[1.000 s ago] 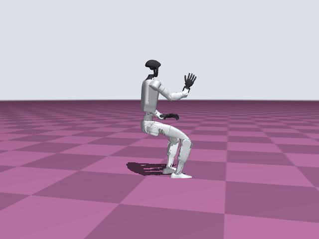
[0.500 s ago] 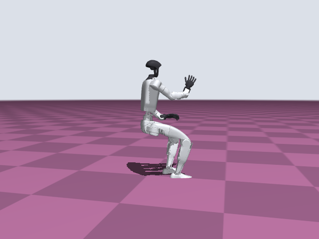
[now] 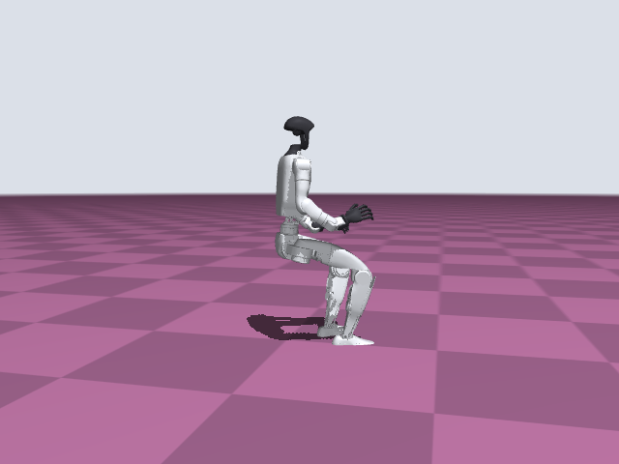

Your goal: Upper body actions

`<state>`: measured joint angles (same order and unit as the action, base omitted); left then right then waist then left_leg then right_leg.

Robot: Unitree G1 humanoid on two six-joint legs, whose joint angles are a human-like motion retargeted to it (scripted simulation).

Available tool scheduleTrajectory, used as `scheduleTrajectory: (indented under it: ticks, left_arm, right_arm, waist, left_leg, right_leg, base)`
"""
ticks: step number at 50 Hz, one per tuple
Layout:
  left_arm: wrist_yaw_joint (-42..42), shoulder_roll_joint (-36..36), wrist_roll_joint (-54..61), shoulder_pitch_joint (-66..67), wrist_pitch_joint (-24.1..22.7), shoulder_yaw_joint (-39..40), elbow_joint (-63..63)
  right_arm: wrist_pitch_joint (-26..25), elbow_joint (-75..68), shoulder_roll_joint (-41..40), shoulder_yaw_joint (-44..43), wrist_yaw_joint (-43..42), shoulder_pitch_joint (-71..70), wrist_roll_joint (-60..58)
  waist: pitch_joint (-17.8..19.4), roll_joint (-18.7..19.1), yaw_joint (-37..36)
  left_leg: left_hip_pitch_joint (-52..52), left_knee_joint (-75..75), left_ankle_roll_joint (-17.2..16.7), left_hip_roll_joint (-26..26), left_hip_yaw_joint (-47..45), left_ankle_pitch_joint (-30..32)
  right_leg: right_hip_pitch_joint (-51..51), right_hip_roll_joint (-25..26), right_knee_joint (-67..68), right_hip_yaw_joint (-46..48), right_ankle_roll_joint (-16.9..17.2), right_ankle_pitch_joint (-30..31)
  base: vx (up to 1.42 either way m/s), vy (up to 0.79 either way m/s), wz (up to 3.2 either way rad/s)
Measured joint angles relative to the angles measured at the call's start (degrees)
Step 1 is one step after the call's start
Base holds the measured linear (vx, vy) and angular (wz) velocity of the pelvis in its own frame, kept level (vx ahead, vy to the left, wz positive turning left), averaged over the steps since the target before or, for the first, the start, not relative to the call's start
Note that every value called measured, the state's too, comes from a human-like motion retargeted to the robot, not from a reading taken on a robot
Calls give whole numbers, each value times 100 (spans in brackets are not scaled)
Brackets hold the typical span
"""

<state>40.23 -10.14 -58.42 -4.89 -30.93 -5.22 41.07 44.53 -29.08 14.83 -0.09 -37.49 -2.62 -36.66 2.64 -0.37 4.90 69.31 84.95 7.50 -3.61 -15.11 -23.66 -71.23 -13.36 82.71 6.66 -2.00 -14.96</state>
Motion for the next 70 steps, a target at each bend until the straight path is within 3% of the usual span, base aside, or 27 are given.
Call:
scheduleTrajectory:
  ticks: [5, 10, 15, 22, 26, 36, 39, 46, 55, 70]
  left_arm:
    - [16, 10, -5, -15, -11, -44, 11]
    - [-4, -32, 94, 24, -20, -81, -33]
    - [49, 19, 19, 54, -190, -91, -308]
    - [-41, 468, 1231, -537, -1072, -397, -1474]
    - [-108, 688, 1924, -1392, -1124, -556, -1980]
    - [-139, 690, 2747, -4065, -1891, -473, -1203]
    - [424, 506, 2348, -4921, -1850, -528, -410]
    - [1151, 419, 701, -6045, -1113, -648, 1228]
    - [1752, 409, 85, -5968, -1238, -676, 1299]
    - [876, 86, 1430, -3645, -1337, -510, -2340]
  right_arm:
    - [-616, -505, -453, -46, -169, 315, -667]
    - [-1810, -676, -639, 28, -584, 311, -1650]
    - [-2071, -794, -710, 37, -487, 153, -1827]
    - [-1876, -820, -584, 46, -382, 228, -1511]
    - [-1929, -834, -570, 53, -419, 265, -1544]
    - [-1956, -977, -674, 274, -452, 36, -1678]
    - [-1943, -1043, -678, 334, -457, -78, -1695]
    - [-1911, -1187, -675, 449, -407, -421, -1794]
    - [-1891, -1202, -695, 397, -456, -472, -1783]
    - [-1888, -1027, -547, 137, -460, -96, -1629]
  waist:
    - [9, 58, -29]
    - [20, 124, 0]
    - [29, 146, 52]
    - [-7, 97, -9]
    - [-49, 90, -36]
    - [-14, 49, 248]
    - [42, 48, 335]
    - [170, 97, 583]
    - [226, 123, 596]
    - [10, 223, 204]
  left_leg:
    - [1, -7, 7, 5, 0, 5]
    - [8, -5, 11, 2, -4, -3]
    - [14, -7, 42, 9, -29, -2]
    - [17, -22, 52, 50, -53, -1]
    - [15, -27, 54, 61, -52, -2]
    - [0, 6, 45, -3, -26, -14]
    - [-1, 15, 20, -13, 0, -10]
    - [-14, 58, -9, -123, 11, -23]
    - [-5, 63, -10, -126, 20, -3]
    - [41, 26, -5, -26, -13, 11]
  right_leg:
    - [1, -3, -4, 3, 4, 4]
    - [14, -16, 9, -9, 28, -21]
    - [34, -25, -5, 10, 15, -26]
    - [39, -82, 11, -1, 23, -48]
    - [45, -99, 17, 6, 24, -57]
    - [62, -30, 8, 16, 25, -46]
    - [67, 6, 4, 13, 26, -38]
    - [61, 121, -18, 9, 14, -2]
    - [47, 140, -12, 5, 10, -5]
    - [-3, 38, 22, -15, 4, -58]
  base:
    - [0, 0, 0]
    - [0, 0, 0]
    - [0, 0, 0]
    - [0, 0, 0]
    - [0, 0, 0]
    - [-1, 1, -2]
    - [-4, 3, -6]
    - [0, 0, 0]
    - [0, 0, 0]
    - [4, -1, 3]
